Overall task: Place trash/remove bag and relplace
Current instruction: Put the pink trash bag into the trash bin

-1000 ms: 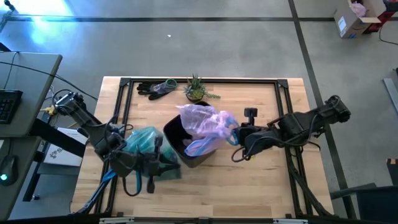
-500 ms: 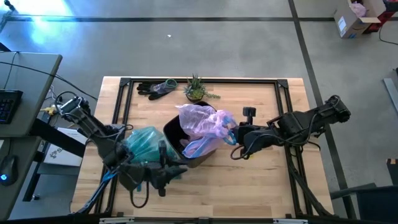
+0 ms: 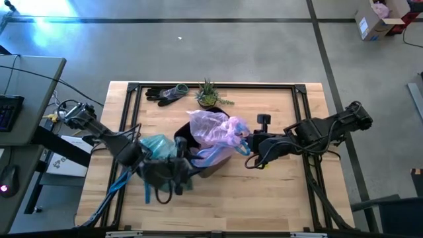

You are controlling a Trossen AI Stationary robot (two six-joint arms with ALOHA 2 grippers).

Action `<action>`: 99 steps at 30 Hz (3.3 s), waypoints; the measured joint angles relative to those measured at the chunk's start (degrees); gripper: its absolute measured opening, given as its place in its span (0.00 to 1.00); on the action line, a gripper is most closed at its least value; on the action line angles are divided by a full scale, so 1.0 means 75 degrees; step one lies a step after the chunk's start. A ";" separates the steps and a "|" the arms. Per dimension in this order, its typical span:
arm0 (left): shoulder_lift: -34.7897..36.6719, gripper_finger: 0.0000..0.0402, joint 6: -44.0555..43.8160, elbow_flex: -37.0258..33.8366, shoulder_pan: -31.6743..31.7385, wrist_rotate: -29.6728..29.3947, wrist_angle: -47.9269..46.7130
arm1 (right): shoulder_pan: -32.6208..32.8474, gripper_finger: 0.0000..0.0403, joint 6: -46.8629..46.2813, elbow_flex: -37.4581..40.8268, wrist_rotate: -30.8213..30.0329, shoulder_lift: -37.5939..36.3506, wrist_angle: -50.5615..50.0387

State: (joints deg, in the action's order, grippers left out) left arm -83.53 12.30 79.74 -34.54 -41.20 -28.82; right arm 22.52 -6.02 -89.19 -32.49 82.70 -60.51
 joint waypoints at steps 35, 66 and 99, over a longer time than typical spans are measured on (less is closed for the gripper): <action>-0.0503 0.09 0.2088 0.0059 -0.0979 -0.1835 0.1323 | 0.0000 0.00 -0.0193 0.0000 -0.0044 0.0003 -0.0789; -0.0466 0.07 -0.0825 0.1157 0.0703 0.0916 -0.1937 | 0.0003 0.00 0.0090 0.0000 0.0015 0.0003 -0.0344; -0.1017 0.00 -0.0538 0.2088 -0.0219 -0.1334 -0.1725 | 0.0159 0.00 -0.0481 0.0000 -0.0064 0.0006 -0.0985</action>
State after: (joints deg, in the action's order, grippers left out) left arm -91.15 8.26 95.40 -36.18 -51.20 -41.76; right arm 23.72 -9.63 -89.19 -32.97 82.74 -67.90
